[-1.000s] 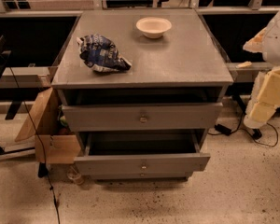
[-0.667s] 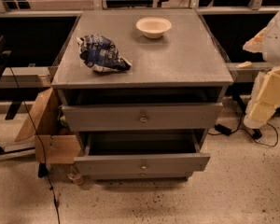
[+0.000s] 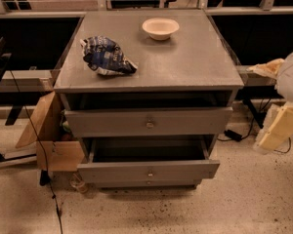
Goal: Open top drawer
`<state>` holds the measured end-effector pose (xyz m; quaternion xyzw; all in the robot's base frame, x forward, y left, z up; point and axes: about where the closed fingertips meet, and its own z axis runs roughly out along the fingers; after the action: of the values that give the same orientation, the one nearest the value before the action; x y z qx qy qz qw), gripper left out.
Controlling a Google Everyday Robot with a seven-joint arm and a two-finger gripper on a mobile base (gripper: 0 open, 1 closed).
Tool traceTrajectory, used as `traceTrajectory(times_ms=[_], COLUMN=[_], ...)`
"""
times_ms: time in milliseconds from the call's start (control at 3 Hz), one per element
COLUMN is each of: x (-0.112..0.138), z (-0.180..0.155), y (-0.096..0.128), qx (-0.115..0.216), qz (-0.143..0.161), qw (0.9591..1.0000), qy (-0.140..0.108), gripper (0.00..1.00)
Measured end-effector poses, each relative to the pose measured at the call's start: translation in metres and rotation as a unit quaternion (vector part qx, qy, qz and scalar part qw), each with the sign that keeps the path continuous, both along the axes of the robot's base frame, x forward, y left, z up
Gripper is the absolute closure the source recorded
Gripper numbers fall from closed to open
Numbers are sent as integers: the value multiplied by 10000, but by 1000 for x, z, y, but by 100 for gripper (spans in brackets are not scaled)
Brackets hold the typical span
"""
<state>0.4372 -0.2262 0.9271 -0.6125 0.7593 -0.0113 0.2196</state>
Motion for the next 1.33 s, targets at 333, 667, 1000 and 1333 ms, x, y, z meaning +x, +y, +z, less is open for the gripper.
traceTrajectory(times_ms=[333,667,1000,1333], x=[16,47,77,89], z=[-73,-118,-155,-149], y=[15,37,81,79], qx=[737,1289,1754,1779], qz=[-24,-335,-543,-643], qw=[9971,9907,9825,9803], qy=[-159,-259,-317,-570], gripper=[0,0,0,0])
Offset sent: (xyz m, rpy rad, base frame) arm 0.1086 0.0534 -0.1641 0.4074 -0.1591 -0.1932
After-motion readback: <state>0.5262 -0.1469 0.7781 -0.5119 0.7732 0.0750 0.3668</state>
